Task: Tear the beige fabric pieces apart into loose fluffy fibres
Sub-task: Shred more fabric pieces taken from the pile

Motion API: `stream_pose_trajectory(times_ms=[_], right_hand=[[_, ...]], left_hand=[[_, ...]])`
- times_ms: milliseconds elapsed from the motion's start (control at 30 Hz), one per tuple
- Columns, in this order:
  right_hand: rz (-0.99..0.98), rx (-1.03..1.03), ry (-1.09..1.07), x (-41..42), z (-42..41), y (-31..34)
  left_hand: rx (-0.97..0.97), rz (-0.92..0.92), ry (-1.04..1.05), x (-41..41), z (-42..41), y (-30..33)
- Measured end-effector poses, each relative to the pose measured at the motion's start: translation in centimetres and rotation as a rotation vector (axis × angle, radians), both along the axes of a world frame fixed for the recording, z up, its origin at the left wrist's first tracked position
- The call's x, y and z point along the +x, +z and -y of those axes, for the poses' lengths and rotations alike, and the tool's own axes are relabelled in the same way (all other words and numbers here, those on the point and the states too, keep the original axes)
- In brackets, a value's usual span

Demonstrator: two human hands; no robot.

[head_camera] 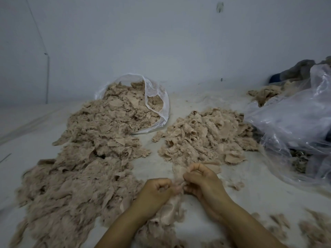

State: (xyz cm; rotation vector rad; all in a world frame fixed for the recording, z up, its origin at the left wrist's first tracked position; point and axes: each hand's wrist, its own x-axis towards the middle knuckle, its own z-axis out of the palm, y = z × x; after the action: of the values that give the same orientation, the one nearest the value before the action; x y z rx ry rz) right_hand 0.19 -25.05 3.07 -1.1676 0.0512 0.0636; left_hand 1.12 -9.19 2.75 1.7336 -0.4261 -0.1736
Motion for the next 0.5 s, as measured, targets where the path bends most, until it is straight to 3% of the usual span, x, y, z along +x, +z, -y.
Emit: stream_pose_trajectory(times_ms=[200, 400, 500], right_hand=[[-0.005, -0.012, -0.18, 0.3, -0.1, -0.2], [0.016, -0.263, 0.059, -0.7, -0.6, -0.2], [0.029, -0.246, -0.02, -0.6, -0.8, -0.4]], left_hand=[[0.129, 0.118, 0.105, 0.5, -0.7, -0.5], [0.092, 0.131, 0.034, 0.5, -1.0, -0.7], [0.172, 0.129, 0.032, 0.7, -0.8, -1.1]])
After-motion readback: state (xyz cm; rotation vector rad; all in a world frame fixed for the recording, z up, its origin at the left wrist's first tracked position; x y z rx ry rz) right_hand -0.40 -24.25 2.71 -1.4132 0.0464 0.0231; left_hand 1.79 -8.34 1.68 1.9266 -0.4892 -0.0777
